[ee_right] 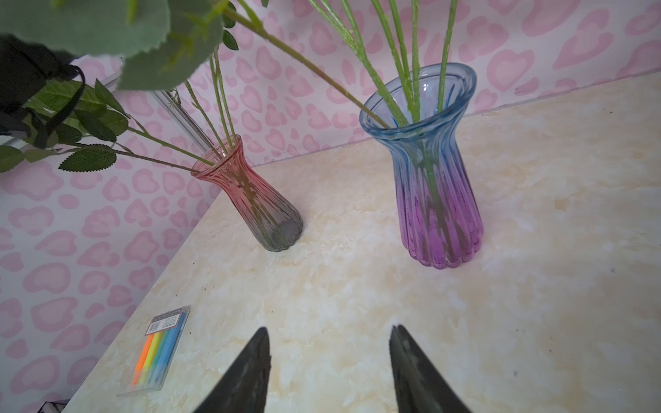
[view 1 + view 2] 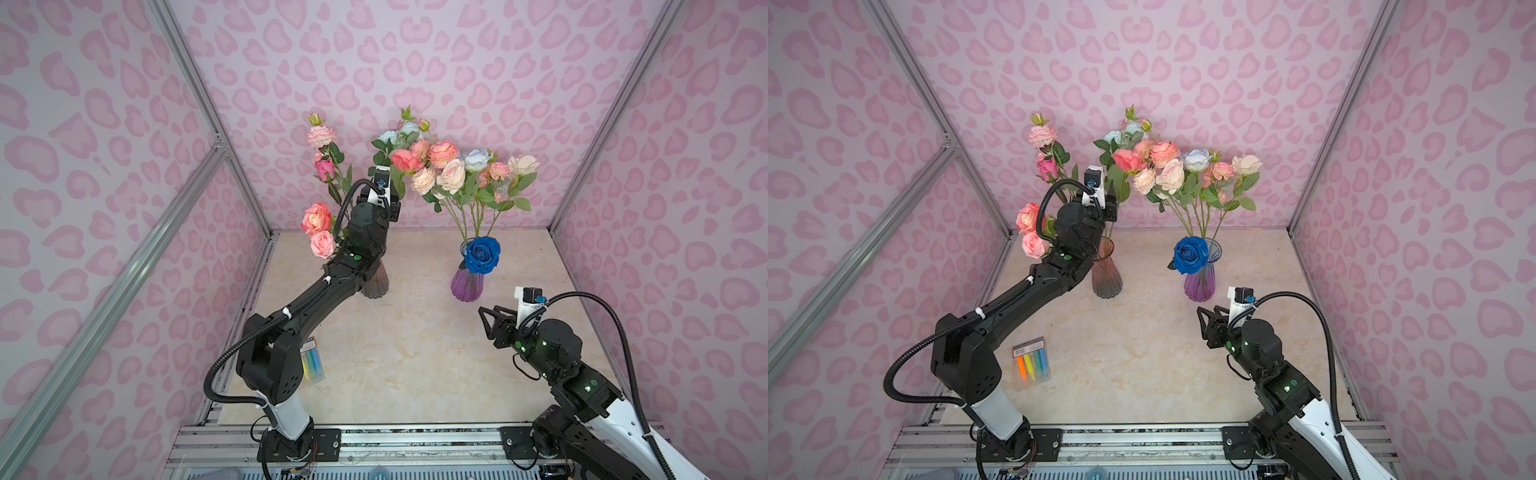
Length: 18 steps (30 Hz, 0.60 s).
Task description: Arrange the flowers into the vase
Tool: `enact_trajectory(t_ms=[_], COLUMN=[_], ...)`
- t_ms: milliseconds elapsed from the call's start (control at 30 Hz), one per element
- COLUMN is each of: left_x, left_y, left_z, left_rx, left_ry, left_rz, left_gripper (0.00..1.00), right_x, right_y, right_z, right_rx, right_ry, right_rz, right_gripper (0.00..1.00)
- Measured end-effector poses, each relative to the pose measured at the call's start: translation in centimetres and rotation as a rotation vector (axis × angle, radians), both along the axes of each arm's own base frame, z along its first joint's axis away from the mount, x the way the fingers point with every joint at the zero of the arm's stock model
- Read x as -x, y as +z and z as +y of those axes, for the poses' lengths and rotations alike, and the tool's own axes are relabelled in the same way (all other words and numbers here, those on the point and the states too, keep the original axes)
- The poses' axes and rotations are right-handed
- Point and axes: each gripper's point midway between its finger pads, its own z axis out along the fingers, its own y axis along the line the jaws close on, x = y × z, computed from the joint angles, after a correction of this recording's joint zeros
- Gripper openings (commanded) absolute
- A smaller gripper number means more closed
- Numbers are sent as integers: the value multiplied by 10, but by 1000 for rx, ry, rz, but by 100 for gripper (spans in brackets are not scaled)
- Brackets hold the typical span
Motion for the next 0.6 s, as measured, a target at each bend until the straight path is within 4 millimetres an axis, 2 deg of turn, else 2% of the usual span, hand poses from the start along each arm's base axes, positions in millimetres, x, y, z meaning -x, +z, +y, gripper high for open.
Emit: enact_trajectory(t_ms=[167, 233, 367, 500, 600], left_x=[26, 44, 97, 149, 176], left_y=[26, 49, 109, 153, 166], left_z=[-3, -6, -3, 14, 43], left_rx=[6, 20, 64, 94, 111], left_ry=[-59, -107, -205, -263, -227], left_rz=[-5, -23, -106, -178, -183], left_gripper=[75, 79, 87, 90, 92], right_x=[0, 0, 1, 2, 2], right_y=[7, 13, 26, 37, 47], right_z=[-1, -1, -3, -5, -7], right_rx=[-2, -7, -6, -3, 7], right_ry=[-3, -3, -7, -9, -18], right_rz=[-7, -16, -38, -55, -70], right_gripper=[55, 55, 56, 57, 62])
